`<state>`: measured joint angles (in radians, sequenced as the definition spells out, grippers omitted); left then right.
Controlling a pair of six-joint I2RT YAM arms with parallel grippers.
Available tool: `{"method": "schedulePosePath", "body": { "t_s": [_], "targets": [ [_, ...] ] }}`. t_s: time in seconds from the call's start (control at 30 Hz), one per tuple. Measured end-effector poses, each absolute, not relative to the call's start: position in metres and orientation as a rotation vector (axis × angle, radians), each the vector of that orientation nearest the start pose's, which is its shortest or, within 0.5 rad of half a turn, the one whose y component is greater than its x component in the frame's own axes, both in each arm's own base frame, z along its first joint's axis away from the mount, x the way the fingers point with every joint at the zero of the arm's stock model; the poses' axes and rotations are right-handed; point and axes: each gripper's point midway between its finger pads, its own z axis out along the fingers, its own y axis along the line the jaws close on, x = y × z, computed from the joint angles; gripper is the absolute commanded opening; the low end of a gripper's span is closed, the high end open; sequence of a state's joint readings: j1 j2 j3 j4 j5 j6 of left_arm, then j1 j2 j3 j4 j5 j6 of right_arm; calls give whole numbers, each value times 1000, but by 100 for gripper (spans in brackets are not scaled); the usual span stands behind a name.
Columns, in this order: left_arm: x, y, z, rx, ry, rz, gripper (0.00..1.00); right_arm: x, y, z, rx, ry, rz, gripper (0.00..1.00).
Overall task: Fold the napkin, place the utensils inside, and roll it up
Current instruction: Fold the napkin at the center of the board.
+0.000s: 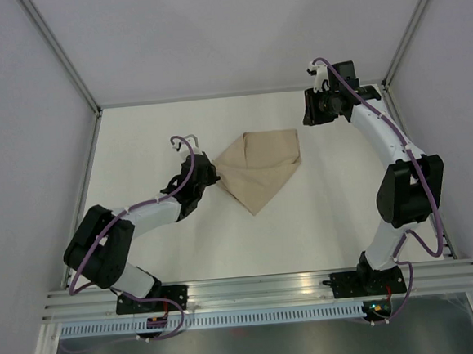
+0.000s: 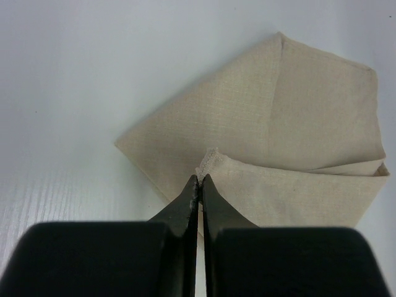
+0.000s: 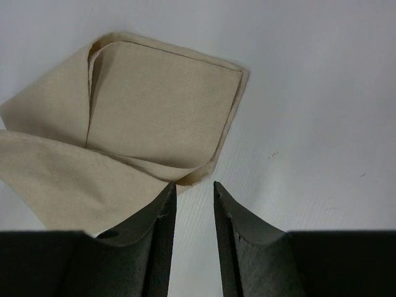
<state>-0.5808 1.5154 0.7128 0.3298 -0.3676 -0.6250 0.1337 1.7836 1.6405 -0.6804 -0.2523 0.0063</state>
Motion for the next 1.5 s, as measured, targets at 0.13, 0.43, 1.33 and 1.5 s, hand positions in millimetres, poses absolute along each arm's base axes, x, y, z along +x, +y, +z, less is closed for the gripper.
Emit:
{"method": "schedulePosePath", "body": {
  "t_s": [0.13,0.43,1.33,1.5],
  "targets": [
    [378,-195,90,-298,2047,-358,2,452,106,189,-273,2376,369,37],
    [385,-192,74,-339,2100,-291,9,451,106,184,-272,2383,364,36],
    [383,-202,114,-285,2065,-402,42,437,130,160,-449,2429,382,28],
    [376,-229,132,-187,2052,-578,27,422,149,135,-524,2500,469,23]
  ]
}}
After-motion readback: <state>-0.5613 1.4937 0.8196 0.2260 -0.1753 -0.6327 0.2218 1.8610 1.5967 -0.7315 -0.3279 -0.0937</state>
